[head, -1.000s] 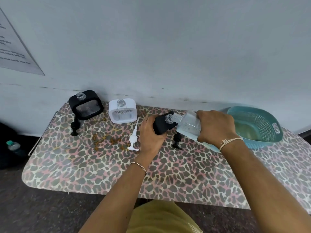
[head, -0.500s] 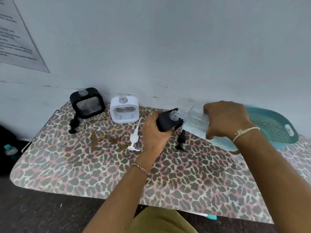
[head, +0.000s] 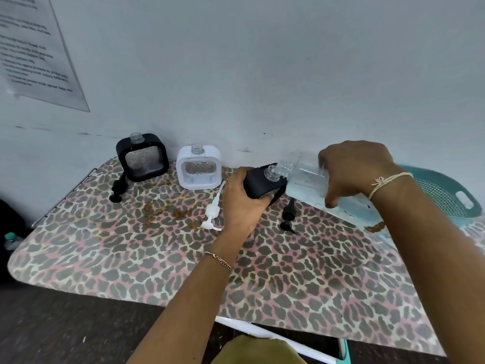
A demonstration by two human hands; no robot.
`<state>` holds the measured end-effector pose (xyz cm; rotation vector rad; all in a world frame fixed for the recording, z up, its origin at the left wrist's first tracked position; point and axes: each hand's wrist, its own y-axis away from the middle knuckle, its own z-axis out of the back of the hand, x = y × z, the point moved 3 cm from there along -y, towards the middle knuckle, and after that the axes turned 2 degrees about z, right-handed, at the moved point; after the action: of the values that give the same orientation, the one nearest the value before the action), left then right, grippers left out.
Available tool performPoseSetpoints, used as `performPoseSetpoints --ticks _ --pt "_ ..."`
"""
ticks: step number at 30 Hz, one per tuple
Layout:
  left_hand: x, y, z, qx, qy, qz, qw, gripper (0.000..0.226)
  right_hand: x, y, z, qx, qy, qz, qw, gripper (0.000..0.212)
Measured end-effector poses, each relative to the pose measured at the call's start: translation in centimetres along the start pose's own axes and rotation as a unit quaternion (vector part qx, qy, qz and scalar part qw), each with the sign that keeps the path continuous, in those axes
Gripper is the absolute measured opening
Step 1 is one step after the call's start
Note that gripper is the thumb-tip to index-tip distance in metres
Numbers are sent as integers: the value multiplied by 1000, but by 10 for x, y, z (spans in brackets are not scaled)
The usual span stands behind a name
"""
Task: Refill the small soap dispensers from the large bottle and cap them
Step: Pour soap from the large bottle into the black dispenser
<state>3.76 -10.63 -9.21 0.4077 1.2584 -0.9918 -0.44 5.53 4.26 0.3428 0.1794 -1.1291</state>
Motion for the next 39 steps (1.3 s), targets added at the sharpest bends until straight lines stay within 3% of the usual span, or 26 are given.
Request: performPoseSetpoints --ticks 39 --pt "11 28 5 26 35 -7 999 59 12 30 -12 30 5 -21 999 73"
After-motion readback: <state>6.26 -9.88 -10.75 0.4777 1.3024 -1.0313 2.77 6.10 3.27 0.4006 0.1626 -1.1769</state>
